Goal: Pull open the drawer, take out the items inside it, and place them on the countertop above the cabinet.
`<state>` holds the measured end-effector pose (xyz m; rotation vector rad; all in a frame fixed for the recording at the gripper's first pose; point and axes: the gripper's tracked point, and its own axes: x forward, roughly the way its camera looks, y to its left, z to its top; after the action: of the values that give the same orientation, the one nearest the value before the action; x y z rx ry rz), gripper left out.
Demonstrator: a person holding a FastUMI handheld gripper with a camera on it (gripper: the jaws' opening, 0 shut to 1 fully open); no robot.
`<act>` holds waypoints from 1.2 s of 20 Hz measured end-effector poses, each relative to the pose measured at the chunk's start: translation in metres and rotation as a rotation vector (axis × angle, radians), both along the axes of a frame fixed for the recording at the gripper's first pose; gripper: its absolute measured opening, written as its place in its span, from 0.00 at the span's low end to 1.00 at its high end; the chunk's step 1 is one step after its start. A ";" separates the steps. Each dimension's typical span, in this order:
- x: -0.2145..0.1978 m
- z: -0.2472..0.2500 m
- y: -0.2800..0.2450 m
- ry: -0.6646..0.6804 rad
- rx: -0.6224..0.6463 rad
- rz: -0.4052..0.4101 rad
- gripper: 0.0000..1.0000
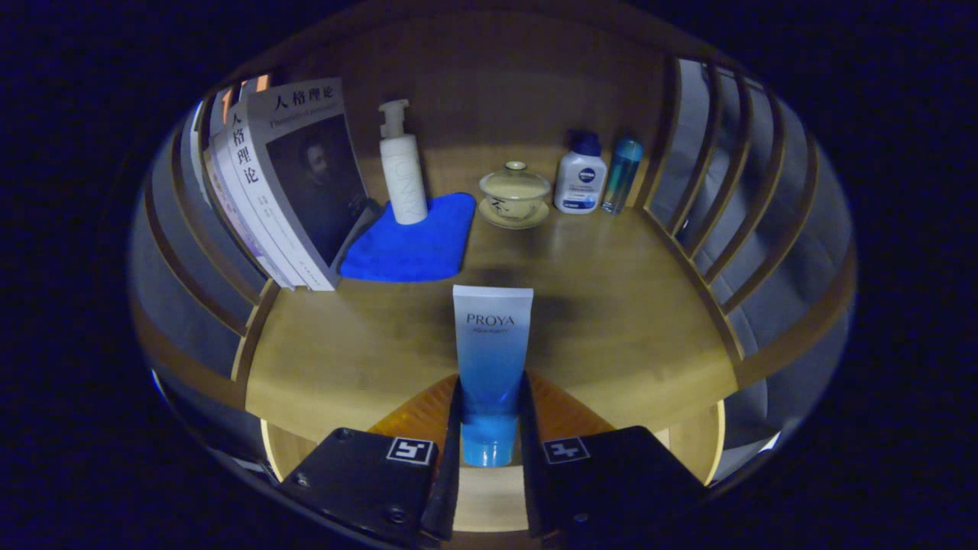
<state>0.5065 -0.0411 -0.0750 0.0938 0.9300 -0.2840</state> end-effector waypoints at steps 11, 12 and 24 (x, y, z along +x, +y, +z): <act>-0.010 0.010 0.003 -0.053 -0.041 0.012 0.79; -0.016 0.013 0.007 -0.056 -0.043 0.026 0.79; -0.117 0.062 0.048 -0.241 -0.123 0.216 0.79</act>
<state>0.3897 0.0065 -0.0134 -0.0842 0.6748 -0.1258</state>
